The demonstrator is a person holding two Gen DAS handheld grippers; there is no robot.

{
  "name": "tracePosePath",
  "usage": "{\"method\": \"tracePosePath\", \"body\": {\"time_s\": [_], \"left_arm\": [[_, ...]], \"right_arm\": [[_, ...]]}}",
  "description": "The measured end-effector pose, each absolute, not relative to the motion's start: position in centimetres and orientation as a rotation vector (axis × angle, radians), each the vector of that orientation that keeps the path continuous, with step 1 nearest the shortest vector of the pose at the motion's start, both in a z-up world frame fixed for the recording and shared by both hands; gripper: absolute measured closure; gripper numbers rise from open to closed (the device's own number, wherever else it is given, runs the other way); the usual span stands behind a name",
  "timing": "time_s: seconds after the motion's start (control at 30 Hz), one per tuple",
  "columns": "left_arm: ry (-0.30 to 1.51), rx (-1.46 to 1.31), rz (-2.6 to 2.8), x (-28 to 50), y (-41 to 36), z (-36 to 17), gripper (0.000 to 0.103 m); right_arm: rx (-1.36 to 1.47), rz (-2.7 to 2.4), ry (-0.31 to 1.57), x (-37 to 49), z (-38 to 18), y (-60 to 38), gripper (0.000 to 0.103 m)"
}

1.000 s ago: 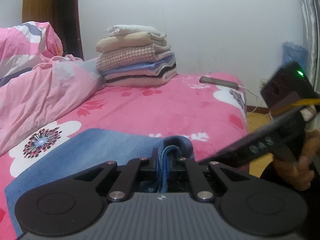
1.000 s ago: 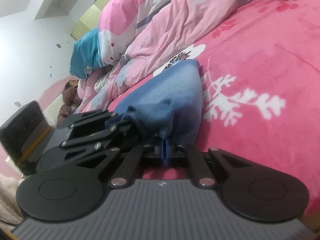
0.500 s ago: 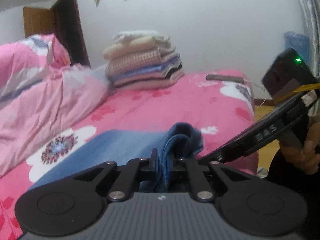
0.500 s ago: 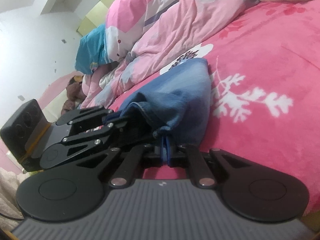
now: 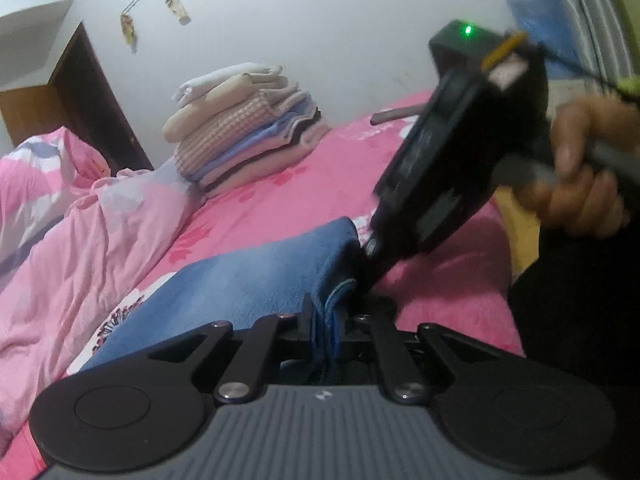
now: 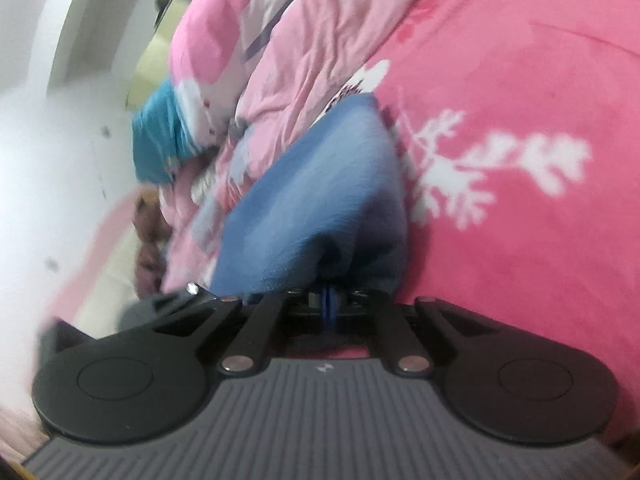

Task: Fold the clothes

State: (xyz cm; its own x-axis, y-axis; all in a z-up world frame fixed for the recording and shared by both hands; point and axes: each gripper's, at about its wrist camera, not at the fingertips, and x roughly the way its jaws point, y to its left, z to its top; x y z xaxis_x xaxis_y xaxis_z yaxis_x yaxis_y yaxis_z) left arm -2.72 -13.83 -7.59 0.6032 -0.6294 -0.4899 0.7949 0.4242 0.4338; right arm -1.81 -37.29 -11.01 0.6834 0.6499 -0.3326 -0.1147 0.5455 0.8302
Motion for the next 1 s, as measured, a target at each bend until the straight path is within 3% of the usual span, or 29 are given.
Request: {"method": "tracePosePath", "body": {"time_s": [0.1,0.3,0.47,0.6,0.77,1.0], "left_arm": [[0.265,0.704,-0.906,-2.8,-13.8,-7.8,0.095],[0.259,0.722,-0.902,-3.0,-13.9,-8.0,0.093],[0.312,0.707,-0.927,-2.7,-13.2,-7.9,0.087],[0.363,0.614,-0.977,-2.7,-11.4,-6.5,0.076],[0.437,0.329,-1.068,-2.0,-8.5,-3.4,0.072],[0.416,0.528,-0.887,-1.3,-14.3,-6.5,0.070]], "right_arm": [[0.839,0.421,0.646,-3.6,-9.7,-39.0,0.094],[0.645,0.400,0.475,-4.7,-5.0,-38.2,0.094],[0.435,0.416,0.622,-2.1,-7.3,-34.2,0.100],[0.564,0.436,0.625,-1.8,-8.7,-35.6,0.101],[0.648,0.444,0.613,-2.1,-9.7,-36.3,0.102],[0.786,0.438,0.607,-3.3,-11.0,-37.5,0.103]]}}
